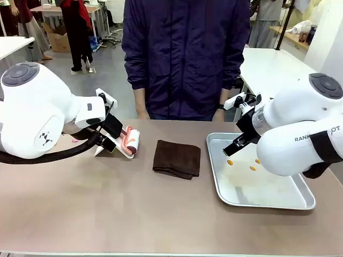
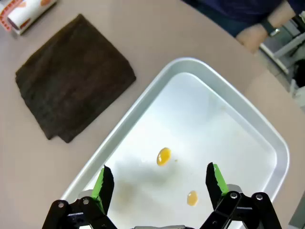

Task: Clean the surface of the table.
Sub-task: Hold the Lint Roller with your left hand and the towel with your right hand.

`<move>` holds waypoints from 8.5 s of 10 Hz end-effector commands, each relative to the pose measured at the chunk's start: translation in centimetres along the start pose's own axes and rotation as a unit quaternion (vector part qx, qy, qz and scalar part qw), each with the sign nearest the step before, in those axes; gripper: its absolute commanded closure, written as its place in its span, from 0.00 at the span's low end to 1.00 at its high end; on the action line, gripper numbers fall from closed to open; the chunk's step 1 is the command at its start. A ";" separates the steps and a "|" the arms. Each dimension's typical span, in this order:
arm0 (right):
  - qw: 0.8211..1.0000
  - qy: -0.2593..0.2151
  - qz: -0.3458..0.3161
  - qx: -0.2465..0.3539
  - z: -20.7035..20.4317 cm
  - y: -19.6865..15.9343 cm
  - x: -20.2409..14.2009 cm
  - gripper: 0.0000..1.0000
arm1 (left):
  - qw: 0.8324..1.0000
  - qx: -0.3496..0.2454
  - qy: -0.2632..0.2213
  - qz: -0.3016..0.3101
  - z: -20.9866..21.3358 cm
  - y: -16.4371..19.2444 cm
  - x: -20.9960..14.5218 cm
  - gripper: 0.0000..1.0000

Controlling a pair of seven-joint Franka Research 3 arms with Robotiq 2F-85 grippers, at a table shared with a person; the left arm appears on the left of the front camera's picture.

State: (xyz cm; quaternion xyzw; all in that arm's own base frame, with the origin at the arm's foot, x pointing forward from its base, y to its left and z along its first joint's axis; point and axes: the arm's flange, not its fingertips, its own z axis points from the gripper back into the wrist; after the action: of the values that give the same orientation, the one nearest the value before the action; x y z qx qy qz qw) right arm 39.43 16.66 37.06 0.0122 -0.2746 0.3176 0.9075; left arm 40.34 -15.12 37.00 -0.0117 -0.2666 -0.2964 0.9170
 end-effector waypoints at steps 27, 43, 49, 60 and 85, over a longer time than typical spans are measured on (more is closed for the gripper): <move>0.783 -0.033 -0.465 0.412 14.6 -16.4 -16.4 0.00 | 0.830 -0.363 -0.114 0.407 17.9 19.4 -18.8 0.00; 0.747 -0.099 -0.593 0.285 17.1 -21.4 -20.8 0.00 | 0.804 -0.307 -0.158 0.485 18.0 24.7 -21.0 0.00; 0.874 -0.033 -0.440 0.206 15.1 -9.7 1.2 0.00 | 0.904 -0.242 -0.079 0.342 17.7 19.6 -2.3 0.00; 0.888 0.141 -0.406 0.163 3.2 6.1 8.4 0.00 | 0.928 -0.226 0.056 0.290 5.2 13.0 6.0 0.00; 0.895 0.244 -0.372 -0.032 -13.9 9.0 13.6 0.00 | 0.892 -0.234 0.178 0.343 -2.9 10.9 8.7 0.00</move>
State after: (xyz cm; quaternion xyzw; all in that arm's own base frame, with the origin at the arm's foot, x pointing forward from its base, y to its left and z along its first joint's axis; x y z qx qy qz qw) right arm 49.34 33.27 30.32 0.0374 -0.0227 -0.0314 0.9985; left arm 53.50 -11.08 40.07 -0.2592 -0.0045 -0.0271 0.9654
